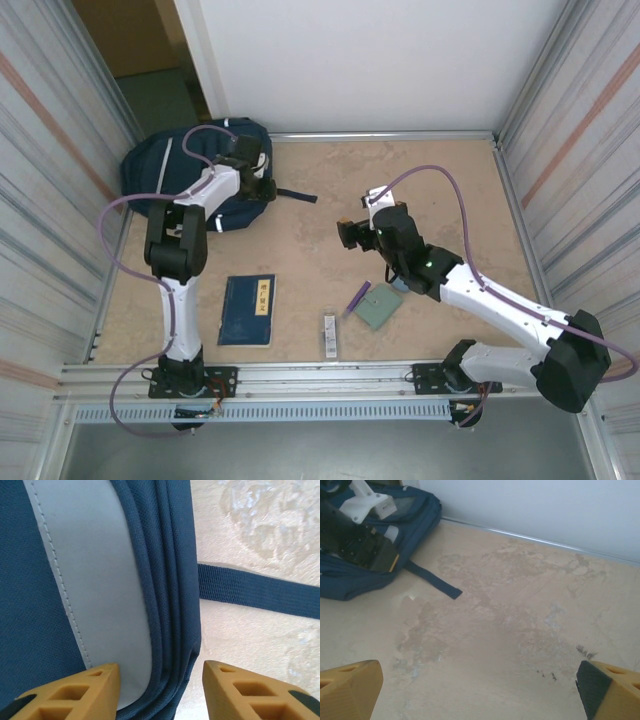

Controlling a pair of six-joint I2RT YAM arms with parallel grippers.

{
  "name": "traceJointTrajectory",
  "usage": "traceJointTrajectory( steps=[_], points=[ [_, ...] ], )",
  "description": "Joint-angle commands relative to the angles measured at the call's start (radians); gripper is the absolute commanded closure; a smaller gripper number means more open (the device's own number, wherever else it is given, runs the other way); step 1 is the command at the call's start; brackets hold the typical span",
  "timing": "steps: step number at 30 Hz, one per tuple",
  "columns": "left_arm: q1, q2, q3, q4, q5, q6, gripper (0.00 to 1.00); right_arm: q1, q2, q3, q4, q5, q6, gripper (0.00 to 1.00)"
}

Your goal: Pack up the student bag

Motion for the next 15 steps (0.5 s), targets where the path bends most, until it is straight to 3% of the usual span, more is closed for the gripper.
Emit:
traceJointTrajectory(
  steps=[1,5,11,15],
  points=[
    [-0.041,0.061,0.011,-0.018,0.192,-0.033,0.52,-0.016,-0.001,0.018,-0.009,0.013,0.093,0.01],
    [-0.111,0.104,0.038,0.059,0.296,-0.079,0.50,-0.061,-0.002,0.012,-0.034,-0.002,0.185,0.01],
    [-0.253,0.191,0.209,0.066,0.357,-0.143,0.45,-0.169,-0.014,0.003,-0.118,-0.024,0.340,0.01],
    [-0.313,0.168,0.289,0.053,0.407,-0.143,0.39,-0.242,-0.039,-0.025,-0.153,-0.062,0.400,0.01]
  ],
)
